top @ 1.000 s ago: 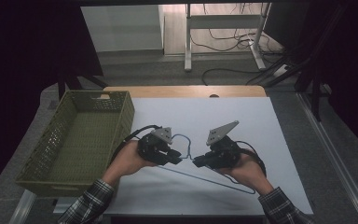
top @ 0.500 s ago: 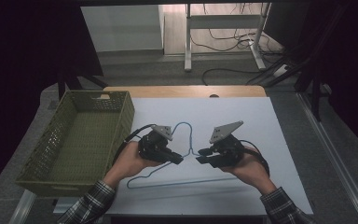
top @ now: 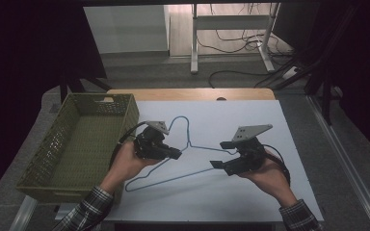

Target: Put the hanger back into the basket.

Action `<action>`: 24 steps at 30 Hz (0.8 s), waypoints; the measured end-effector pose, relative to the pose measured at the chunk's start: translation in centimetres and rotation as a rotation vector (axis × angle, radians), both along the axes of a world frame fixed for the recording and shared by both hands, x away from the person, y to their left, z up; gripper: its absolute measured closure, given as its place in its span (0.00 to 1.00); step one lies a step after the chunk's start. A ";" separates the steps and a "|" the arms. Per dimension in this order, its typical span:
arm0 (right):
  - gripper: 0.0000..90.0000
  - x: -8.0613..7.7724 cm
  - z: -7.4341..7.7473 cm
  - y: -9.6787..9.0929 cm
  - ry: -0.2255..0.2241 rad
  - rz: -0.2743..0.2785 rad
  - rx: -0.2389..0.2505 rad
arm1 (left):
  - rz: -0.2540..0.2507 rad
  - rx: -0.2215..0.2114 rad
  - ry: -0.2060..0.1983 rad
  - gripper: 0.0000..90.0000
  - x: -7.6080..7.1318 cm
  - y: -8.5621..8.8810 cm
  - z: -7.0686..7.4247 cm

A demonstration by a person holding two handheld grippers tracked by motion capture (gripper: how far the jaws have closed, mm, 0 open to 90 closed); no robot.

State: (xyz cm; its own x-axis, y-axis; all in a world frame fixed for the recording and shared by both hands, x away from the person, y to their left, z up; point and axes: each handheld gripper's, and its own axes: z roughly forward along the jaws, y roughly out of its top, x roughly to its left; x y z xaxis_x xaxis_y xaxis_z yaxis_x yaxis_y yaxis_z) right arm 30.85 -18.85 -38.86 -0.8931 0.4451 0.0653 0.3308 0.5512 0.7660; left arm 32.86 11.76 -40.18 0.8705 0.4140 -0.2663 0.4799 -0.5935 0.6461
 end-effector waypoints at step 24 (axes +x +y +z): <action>0.05 -2.6 -2.5 -2.9 0.025 -0.127 0.039 | 0.323 -0.040 -0.064 0.97 0.2 9.6 6.0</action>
